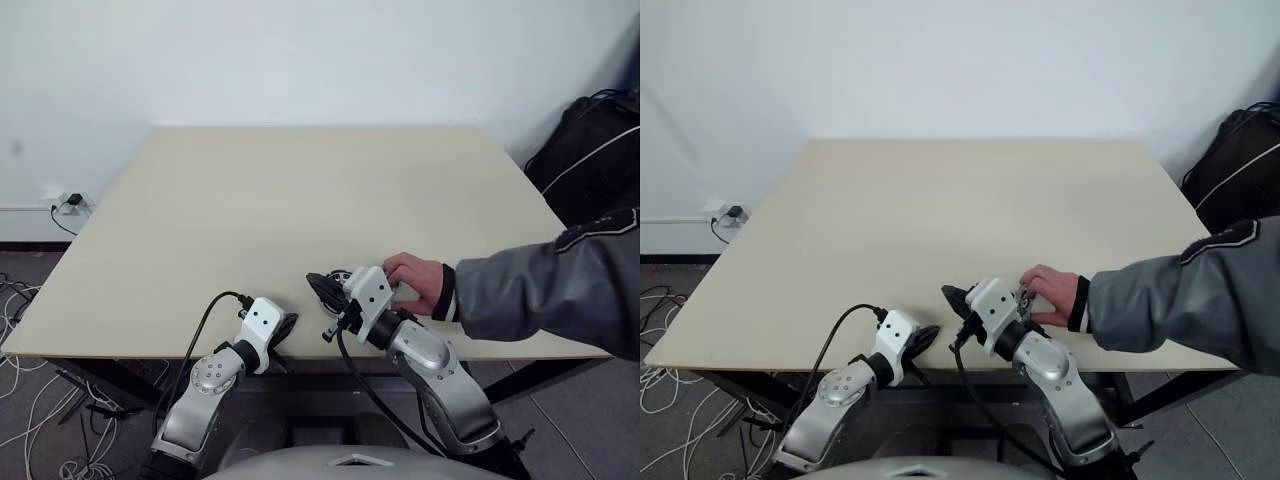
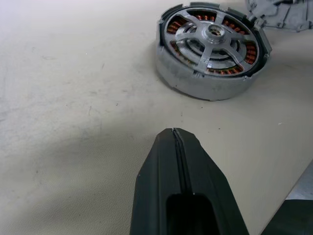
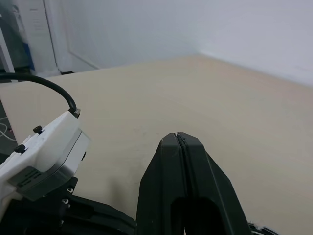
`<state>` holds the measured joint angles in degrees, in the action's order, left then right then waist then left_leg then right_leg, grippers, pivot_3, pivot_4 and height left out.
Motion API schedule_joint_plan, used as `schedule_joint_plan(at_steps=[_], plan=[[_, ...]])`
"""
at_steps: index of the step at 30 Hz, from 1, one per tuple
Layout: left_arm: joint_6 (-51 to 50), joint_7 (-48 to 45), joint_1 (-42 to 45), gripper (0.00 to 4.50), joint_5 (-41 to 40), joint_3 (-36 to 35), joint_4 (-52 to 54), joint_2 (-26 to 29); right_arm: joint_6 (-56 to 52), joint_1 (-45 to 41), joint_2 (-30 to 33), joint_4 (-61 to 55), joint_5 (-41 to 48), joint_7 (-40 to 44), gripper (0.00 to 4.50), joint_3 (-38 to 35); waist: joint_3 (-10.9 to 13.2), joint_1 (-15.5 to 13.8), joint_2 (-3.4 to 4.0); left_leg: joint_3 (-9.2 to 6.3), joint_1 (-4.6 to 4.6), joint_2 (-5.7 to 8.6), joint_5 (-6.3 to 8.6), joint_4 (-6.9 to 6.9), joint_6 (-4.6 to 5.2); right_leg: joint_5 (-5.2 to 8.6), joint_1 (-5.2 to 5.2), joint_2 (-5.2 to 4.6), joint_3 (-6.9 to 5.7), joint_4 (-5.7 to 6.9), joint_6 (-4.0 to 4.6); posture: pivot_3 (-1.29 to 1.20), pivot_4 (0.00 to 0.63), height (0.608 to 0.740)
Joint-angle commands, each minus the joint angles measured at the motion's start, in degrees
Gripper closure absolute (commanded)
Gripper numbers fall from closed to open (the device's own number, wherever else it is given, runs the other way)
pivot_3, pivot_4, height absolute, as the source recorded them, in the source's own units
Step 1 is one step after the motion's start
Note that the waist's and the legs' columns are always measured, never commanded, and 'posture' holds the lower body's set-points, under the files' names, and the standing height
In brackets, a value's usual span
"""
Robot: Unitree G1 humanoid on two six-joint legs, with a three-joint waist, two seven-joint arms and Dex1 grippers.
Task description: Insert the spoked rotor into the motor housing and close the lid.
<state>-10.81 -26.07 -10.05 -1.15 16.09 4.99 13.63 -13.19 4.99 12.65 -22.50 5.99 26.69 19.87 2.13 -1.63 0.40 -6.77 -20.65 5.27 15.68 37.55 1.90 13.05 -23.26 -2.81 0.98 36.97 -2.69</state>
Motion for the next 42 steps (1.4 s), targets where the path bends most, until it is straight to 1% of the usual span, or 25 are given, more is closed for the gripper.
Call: schedule_joint_plan(at_steps=[1, 4, 9, 12, 14, 17, 20, 25, 27, 29, 33, 35, 37, 42], plan=[[0.48, -0.11, 1.03, 4.50, -0.33, -0.31, 2.28, -0.03, 0.11, -1.08, -0.60, -0.62, 0.90, 0.03, 4.47, -0.28, 0.00, 0.00, 0.00, 0.00, 0.00, 0.00, 0.00, 0.00, 0.00, 0.00, 0.00, 0.00, 0.00, 0.00, -0.01, 0.00, 0.000, 0.740], [0.49, -0.19, 1.04, 4.50, -0.32, -0.31, 2.26, 0.04, 0.44, -1.18, -0.94, -0.40, 0.56, -0.61, 4.47, -0.56, 0.00, 0.00, 0.00, 0.01, 0.00, 0.00, 0.00, 0.00, 0.00, -0.01, 0.00, 0.00, 0.00, 0.00, -0.01, 0.00, 0.000, 0.740], [0.43, -0.42, 1.30, 4.50, -0.27, -0.19, 2.03, 0.06, -2.45, -2.97, -5.74, 0.99, 2.76, -6.34, 4.47, -5.82, -0.02, -0.03, 0.02, 0.01, 0.01, -0.02, -0.01, 0.01, -0.01, -0.03, 0.00, 0.04, 0.04, 0.02, 0.00, 0.00, 0.000, 0.740], [0.38, -0.62, 1.47, 4.50, -0.28, -0.04, 1.87, 0.09, -3.11, -5.03, -9.86, 2.68, 2.27, -14.96, 4.47, -12.98, -0.03, -0.05, 0.02, 0.02, 0.01, -0.02, 0.00, 0.01, -0.02, -0.05, 0.00, 0.08, 0.07, 0.01, -0.03, 0.00, 0.000, 0.740], [0.33, -0.78, 1.54, 4.50, -0.29, 0.04, 1.83, 0.16, -3.15, -5.95, -10.42, 3.91, -0.32, -19.79, 4.47, -16.46, -0.09, -0.10, 0.03, 0.04, 0.01, -0.02, 0.00, 0.01, -0.04, -0.06, -0.01, 0.11, 0.12, 0.02, -0.05, 0.00, 0.000, 0.740], [0.27, -0.92, 1.66, 4.50, -0.31, 0.13, 1.72, 0.22, -4.06, -6.20, -10.14, 4.99, -2.61, -24.36, 4.47, -20.28, -0.14, -0.15, 0.12, 0.05, 0.00, 0.03, 0.00, 0.00, -0.01, -0.08, -0.04, 0.17, 0.20, 0.00, -0.04, 0.00, 0.000, 0.740], [0.26, -1.05, 1.83, 4.50, -0.32, 0.21, 1.53, 0.26, -5.94, -5.38, -9.14, 5.18, -3.74, -26.58, 4.47, -23.04, -0.24, -0.07, 0.30, 0.11, 0.00, -0.01, -0.08, -0.04, 0.10, -0.10, -0.10, 0.19, 0.30, 0.01, 0.04, 0.00, 0.000, 0.740], [0.24, -1.55, 2.16, 4.50, -0.29, 0.25, 1.25, 0.31, -14.11, -2.12, -6.19, 2.75, -3.78, -25.67, 4.47, -24.43, -0.33, 0.01, 0.44, 0.14, 0.02, -0.06, -0.09, -0.04, 0.13, -0.07, -0.06, 0.20, 0.37, 0.02, 0.01, 0.00, 0.000, 0.740], [0.19, -1.77, 2.28, 4.50, -0.24, 0.26, 1.15, 0.31, -18.16, -0.64, -4.01, 1.34, -3.56, -23.67, 4.47, -23.87, -0.38, 0.05, 0.52, 0.15, 0.03, -0.07, -0.10, -0.03, 0.14, -0.07, -0.04, 0.20, 0.40, 0.02, 0.01, 0.00, 0.000, 0.740], [0.12, -1.93, 2.37, 4.50, -0.23, 0.30, 1.11, 0.32, -21.31, 0.68, -1.44, 0.05, -3.53, -21.22, 4.47, -22.75, -0.42, 0.05, 0.58, 0.19, 0.03, -0.07, -0.10, -0.01, 0.15, -0.07, -0.03, 0.20, 0.41, 0.02, 0.00, 0.00, 0.000, 0.740], [-0.05, -2.14, 2.46, 4.50, -0.24, 0.32, 1.14, 0.46, -22.40, 4.76, 5.55, -4.79, -0.83, -11.88, 4.47, -19.58, -0.46, 0.07, 0.64, 0.24, 0.04, -0.09, -0.08, 0.04, 0.20, -0.08, 0.01, 0.20, 0.37, -0.01, -0.03, 0.00, 0.000, 0.740], [-0.11, -2.22, 2.51, 4.50, -0.26, 0.30, 1.15, 0.50, -21.50, 5.17, 6.17, -5.52, -0.03, -10.76, 4.47, -19.50, -0.44, 0.27, 0.61, 0.24, 0.06, -0.12, -0.07, 0.05, 0.21, -0.07, 0.09, 0.21, 0.35, -0.02, -0.04, 0.00, 0.000, 0.740], [-0.18, -2.29, 2.53, 4.50, -0.25, 0.30, 1.20, 0.54, -20.64, 4.81, 5.37, -5.32, 0.57, -10.75, 4.47, -19.86, -0.43, 0.41, 0.59, 0.24, 0.10, -0.17, -0.07, 0.08, 0.20, -0.08, 0.39, 0.22, 0.32, -0.01, -0.06, 0.00, 0.000, 0.740], [-0.31, -2.33, 2.42, 4.50, -0.17, 0.33, 1.46, 0.56, -17.83, 3.12, 4.05, -3.37, 0.20, -9.72, 4.47, -17.30, -0.40, 0.43, 0.54, 0.22, 0.19, -0.17, -0.02, 0.15, 0.14, -0.06, 0.44, 0.20, 0.29, -0.06, -0.03, 0.00, 0.000, 0.740]])
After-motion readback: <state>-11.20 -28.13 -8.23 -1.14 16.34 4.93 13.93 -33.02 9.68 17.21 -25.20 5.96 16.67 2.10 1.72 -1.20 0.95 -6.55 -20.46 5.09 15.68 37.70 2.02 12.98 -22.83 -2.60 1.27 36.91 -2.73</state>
